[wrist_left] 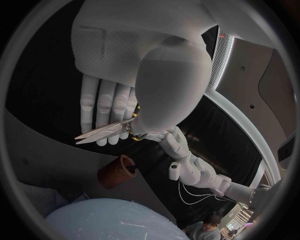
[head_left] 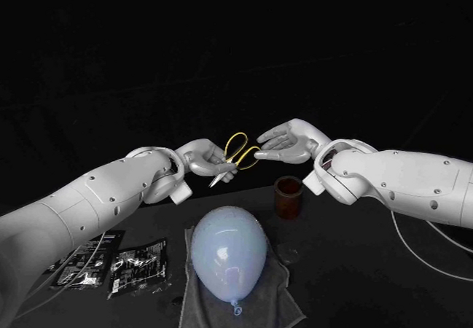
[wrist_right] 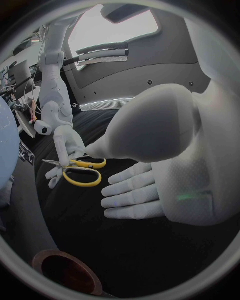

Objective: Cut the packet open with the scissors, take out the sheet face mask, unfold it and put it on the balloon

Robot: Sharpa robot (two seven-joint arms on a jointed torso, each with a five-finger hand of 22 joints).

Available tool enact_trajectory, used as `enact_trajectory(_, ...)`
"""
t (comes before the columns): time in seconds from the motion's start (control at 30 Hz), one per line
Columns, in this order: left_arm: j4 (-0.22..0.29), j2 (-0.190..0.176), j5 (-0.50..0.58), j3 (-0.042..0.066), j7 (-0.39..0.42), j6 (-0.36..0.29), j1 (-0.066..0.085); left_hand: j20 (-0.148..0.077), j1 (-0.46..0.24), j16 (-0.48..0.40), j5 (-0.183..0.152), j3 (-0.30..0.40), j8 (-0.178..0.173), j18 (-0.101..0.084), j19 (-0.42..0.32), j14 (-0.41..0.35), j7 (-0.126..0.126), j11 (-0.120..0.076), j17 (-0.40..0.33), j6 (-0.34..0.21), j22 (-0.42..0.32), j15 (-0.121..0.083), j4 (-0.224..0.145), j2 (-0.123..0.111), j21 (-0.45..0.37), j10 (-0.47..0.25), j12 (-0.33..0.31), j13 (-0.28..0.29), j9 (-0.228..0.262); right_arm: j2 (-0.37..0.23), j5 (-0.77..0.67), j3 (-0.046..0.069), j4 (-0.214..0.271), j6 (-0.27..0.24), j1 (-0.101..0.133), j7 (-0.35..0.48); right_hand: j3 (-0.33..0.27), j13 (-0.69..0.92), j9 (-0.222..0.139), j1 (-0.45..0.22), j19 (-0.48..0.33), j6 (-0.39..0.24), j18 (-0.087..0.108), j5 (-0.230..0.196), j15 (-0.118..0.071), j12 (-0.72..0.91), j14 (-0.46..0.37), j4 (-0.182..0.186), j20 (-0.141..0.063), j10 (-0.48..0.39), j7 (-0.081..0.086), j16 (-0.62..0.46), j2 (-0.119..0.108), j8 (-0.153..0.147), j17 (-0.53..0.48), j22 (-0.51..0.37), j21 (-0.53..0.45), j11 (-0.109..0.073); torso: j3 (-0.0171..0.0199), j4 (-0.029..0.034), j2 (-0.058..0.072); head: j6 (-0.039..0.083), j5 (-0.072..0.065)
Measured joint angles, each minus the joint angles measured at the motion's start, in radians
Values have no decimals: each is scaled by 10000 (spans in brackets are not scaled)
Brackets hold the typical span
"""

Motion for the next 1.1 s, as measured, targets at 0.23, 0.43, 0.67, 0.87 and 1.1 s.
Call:
enact_trajectory(0.23, 57, 19, -8, 0, 77, -44, -20, 0, 10, 0, 0, 1, -1, -2, 0, 1, 13, 1, 11, -15, 0, 1, -1, 10, 0, -2, -1, 0, 26, 164, 42, -2, -103, 108, -21, 6, -91, 0, -50, 225, 0, 0, -9, 0, 0, 0, 0, -35, 0, 0, 0, 0, 306, 0, -62, -24, 0, 0, 8, 0, -6, 12, 0)
enact_trajectory(0.43, 174, 3, -13, -1, 137, -71, -32, -1, 12, 0, -1, 1, -3, -4, -1, 1, 0, 3, 11, -31, 0, 2, -2, 11, 0, -3, -2, 0, 27, 267, 59, -2, -214, 173, -39, 4, 55, 9, -62, 766, 1, 4, -70, 0, -8, 0, 8, -234, 0, 52, 3, 52, 846, 59, -91, -36, 0, -52, 2, 4, -9, 12, -23)
enact_trajectory(0.67, 274, -25, -16, -1, 208, -128, -36, -1, 18, 0, -9, 1, -23, -7, -1, 11, 0, 5, 10, -32, 0, 12, -2, 17, 0, -5, -8, 0, 26, 352, 38, 0, -240, 350, -85, -63, 411, 27, -50, 1431, 63, 447, -74, 0, -254, 68, 367, -646, -63, 632, 103, 225, 1155, 303, -90, -36, 55, -273, -5, 10, -6, 4, -31)
enact_trajectory(0.87, 296, -40, -19, 0, 257, -164, -39, -1, 18, 0, -37, 1, 16, -55, -1, -22, -1, 22, 9, -32, 0, -19, -2, 17, 0, -23, -29, 0, 23, 332, -43, -2, -246, 481, -102, -151, 781, 26, -9, 1890, 268, 924, -78, 0, -446, 117, 822, -770, -110, 1243, 165, 465, 1293, 552, -34, -29, 129, -530, -3, 4, -5, -21, -32)
enact_trajectory(1.1, 296, -44, -21, 0, 320, -170, -41, -2, 19, 0, -1, 0, 40, -74, -1, -23, -2, 38, 7, -32, 0, -18, -3, 16, -1, -39, -58, 0, 20, 228, 14, -2, -171, 446, -108, -158, 1902, 30, 141, 2318, 997, 1854, -92, -8, -869, 224, 1893, -799, -480, 2426, -264, 966, 1355, 1053, 199, 129, 507, -952, 7, -5, -5, -42, -31)
